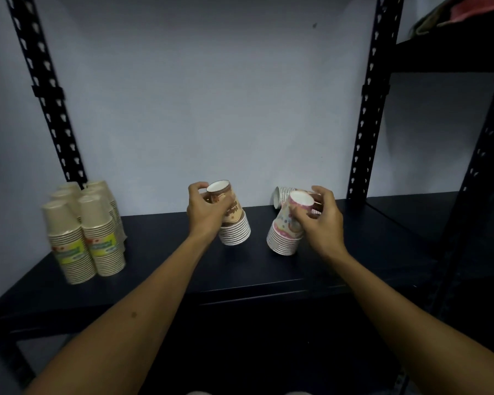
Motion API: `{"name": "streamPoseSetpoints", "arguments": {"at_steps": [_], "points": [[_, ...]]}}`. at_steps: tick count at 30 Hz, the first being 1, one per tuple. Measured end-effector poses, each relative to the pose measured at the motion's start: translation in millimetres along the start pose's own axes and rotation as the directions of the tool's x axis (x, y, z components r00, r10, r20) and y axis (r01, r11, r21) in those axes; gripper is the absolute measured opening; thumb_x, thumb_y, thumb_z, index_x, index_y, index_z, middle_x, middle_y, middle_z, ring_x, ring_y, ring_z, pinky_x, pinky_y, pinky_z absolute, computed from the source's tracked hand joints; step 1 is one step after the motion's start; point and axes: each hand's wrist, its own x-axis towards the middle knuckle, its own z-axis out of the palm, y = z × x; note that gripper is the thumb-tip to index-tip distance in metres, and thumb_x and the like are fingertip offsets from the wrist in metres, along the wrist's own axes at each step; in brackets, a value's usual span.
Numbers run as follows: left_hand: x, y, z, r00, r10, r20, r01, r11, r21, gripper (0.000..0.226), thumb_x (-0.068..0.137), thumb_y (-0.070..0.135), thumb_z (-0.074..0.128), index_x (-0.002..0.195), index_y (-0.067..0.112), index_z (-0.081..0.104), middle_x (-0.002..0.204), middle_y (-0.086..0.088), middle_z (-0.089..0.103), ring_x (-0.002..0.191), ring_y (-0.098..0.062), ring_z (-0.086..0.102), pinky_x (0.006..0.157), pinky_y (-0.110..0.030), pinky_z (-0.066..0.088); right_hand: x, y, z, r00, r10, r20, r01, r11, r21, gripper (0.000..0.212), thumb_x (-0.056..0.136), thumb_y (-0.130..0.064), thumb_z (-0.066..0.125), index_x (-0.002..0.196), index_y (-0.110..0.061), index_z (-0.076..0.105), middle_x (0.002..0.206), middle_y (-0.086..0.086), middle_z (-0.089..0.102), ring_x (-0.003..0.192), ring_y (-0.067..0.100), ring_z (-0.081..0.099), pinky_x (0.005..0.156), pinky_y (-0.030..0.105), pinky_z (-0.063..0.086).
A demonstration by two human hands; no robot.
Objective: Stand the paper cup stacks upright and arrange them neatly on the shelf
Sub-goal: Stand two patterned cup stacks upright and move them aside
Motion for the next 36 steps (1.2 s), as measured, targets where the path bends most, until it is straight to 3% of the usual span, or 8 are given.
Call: {"name": "streamPoseSetpoints", "arguments": {"at_steps": [3,7,12,17,22,29,33,36], "points": [[1.4,-1.5,-2.1,0.997,0.021,0.071,-0.021,1.000,0.001,0.053,0.075,0.020,0.077,0.117,0.026,0.045,0.114,-0.002,0.062,0.098,-0.016,0.065,0.077,-0.033,0.057,-1.5,-3.5,7.6,0.996,-0.010,0.094,0.012,1.000,-0.018,0.053,0.085,-0.022,0.072,0.132,-0.017,0.047,0.118,-0.004,0.057,0.102,0.007,0.058,0.075,0.010,0.052],[-1.4,-14.4,0.9,0.964,0.050,0.260,-0.076,0.993,0.089,0.057,0.079,0.017,0.076,0.130,0.021,0.051,0.122,-0.002,0.060,0.108,-0.016,0.060,0.082,-0.029,0.055,-3.1,4.0,16.0,0.984,-0.007,0.176,0.014,0.999,-0.037,0.049,0.087,-0.020,0.068,0.131,-0.021,0.048,0.112,-0.007,0.060,0.100,0.004,0.061,0.084,0.023,0.055],[-1.5,-34.5,2.6,0.934,0.051,0.354,-0.078,0.995,0.063,0.059,0.082,0.022,0.074,0.133,0.021,0.044,0.133,-0.005,0.057,0.118,-0.018,0.057,0.093,-0.034,0.052,-13.6,23.6,13.8,0.946,0.035,0.323,-0.034,0.999,-0.008,0.082,0.081,-0.022,0.076,0.145,-0.037,0.027,0.118,-0.022,0.057,0.105,-0.003,0.061,0.087,0.016,0.051],[0.8,-41.7,1.2,0.922,-0.001,0.387,-0.007,1.000,0.019,0.048,0.080,0.019,0.075,0.119,0.015,0.046,0.119,-0.006,0.065,0.106,-0.014,0.064,0.081,-0.021,0.054,-7.6,42.1,13.4,0.911,0.167,0.377,-0.159,0.986,-0.053,0.058,0.077,-0.044,0.075,0.125,-0.020,0.055,0.117,-0.006,0.067,0.106,0.007,0.064,0.096,0.041,0.052],[1.8,-52.0,0.0,0.909,-0.062,0.413,0.065,0.998,0.008,0.061,0.077,0.026,0.077,0.129,0.013,0.048,0.118,-0.007,0.067,0.106,-0.017,0.065,0.090,-0.035,0.053,0.5,43.7,17.8,0.874,0.198,0.443,-0.194,0.980,-0.055,0.057,0.070,-0.055,0.073,0.118,-0.027,0.058,0.118,-0.005,0.067,0.108,0.010,0.064,0.098,0.041,0.051],[-7.3,-71.1,-6.1,0.889,-0.098,0.448,0.069,0.994,0.081,0.074,0.071,0.030,0.082,0.134,0.018,0.045,0.119,0.002,0.064,0.110,-0.011,0.061,0.094,-0.030,0.049,3.3,49.1,14.5,0.808,0.254,0.532,-0.223,0.967,-0.122,0.061,0.078,-0.008,0.074,0.132,-0.019,0.048,0.122,-0.003,0.063,0.109,0.009,0.061,0.100,0.034,0.047],[-10.4,-75.0,-4.4,0.875,-0.095,0.475,-0.007,0.978,0.208,0.093,0.056,0.035,0.090,0.134,0.022,0.041,0.129,0.004,0.061,0.114,-0.010,0.060,0.100,-0.035,0.048,-0.3,49.8,15.2,0.824,0.266,0.500,-0.250,0.963,-0.100,0.066,0.074,-0.011,0.080,0.132,-0.018,0.049,0.123,-0.002,0.063,0.111,0.009,0.060,0.097,0.030,0.048],[-11.1,-74.8,-2.8,0.888,-0.086,0.452,-0.034,0.967,0.251,0.088,0.058,0.032,0.090,0.131,0.020,0.042,0.131,0.002,0.061,0.114,-0.012,0.060,0.101,-0.038,0.048,-1.2,50.6,17.0,0.848,0.260,0.462,-0.226,0.966,-0.128,0.074,0.069,-0.022,0.085,0.133,-0.019,0.048,0.124,-0.003,0.062,0.112,0.013,0.061,0.097,0.033,0.050]]}}
